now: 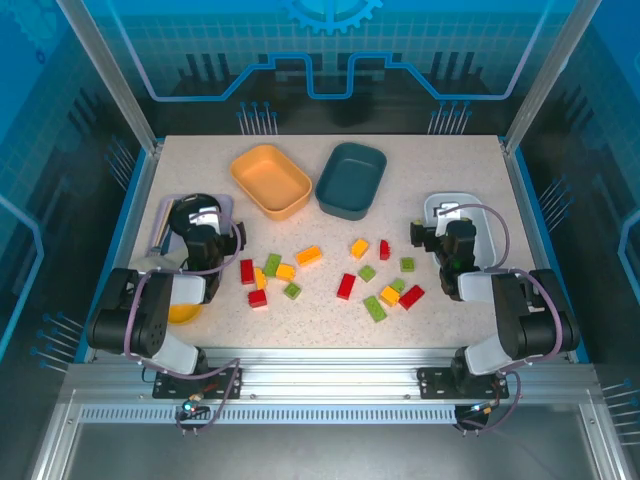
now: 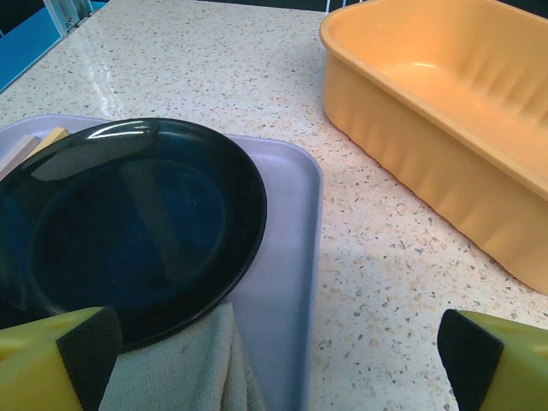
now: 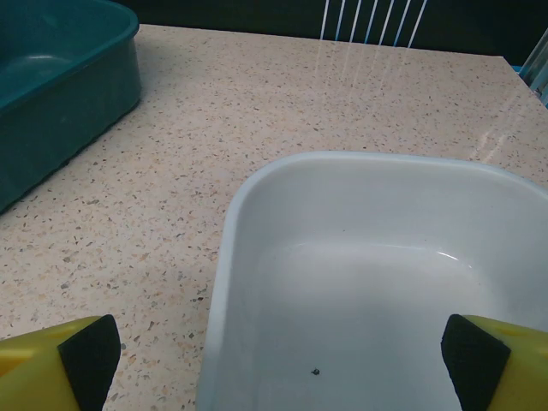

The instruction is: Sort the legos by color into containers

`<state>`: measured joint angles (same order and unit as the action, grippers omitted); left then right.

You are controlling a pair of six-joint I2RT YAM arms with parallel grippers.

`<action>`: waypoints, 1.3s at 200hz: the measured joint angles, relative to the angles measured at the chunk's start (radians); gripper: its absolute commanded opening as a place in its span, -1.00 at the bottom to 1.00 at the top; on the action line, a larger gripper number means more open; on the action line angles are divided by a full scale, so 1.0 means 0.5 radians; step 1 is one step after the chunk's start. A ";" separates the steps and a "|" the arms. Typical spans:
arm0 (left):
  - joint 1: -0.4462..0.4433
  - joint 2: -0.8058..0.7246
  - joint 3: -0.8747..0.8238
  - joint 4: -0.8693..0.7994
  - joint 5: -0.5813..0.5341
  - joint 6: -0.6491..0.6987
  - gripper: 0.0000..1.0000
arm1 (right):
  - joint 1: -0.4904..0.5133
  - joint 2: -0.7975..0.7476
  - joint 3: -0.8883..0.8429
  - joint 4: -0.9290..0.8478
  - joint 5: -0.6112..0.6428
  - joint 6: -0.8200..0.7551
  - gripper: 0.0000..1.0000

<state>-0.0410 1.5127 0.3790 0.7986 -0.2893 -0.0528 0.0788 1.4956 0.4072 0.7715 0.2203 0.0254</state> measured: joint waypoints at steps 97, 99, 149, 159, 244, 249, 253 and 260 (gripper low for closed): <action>0.000 0.000 0.000 0.000 0.000 0.001 0.98 | 0.000 0.000 0.000 0.000 0.000 0.000 1.00; 0.000 0.000 0.000 0.000 0.000 0.000 0.98 | 0.000 0.000 0.000 0.000 0.000 0.000 1.00; 0.000 0.000 0.000 0.000 0.000 0.000 0.98 | 0.000 0.000 0.000 0.000 0.000 0.000 1.00; 0.000 0.000 0.000 0.000 0.000 0.000 0.98 | 0.000 0.000 0.000 0.000 0.000 0.000 1.00; -0.007 -0.040 0.029 -0.119 0.005 0.008 0.98 | 0.002 -0.012 0.015 -0.053 -0.001 -0.001 1.00; -0.019 -0.075 0.063 -0.218 -0.008 0.017 0.98 | 0.004 -0.027 0.042 -0.135 0.002 -0.003 1.00; -0.035 -0.105 0.092 -0.290 -0.022 0.020 0.98 | 0.013 -0.049 0.083 -0.239 0.014 -0.006 1.00; -0.074 -0.172 0.157 -0.407 -0.056 0.027 0.98 | 0.028 -0.089 0.166 -0.409 0.038 -0.008 1.00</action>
<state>-0.0780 1.4269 0.4576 0.5949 -0.3172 -0.0395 0.0929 1.4513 0.4904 0.5671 0.2394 0.0216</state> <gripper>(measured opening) 0.990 0.999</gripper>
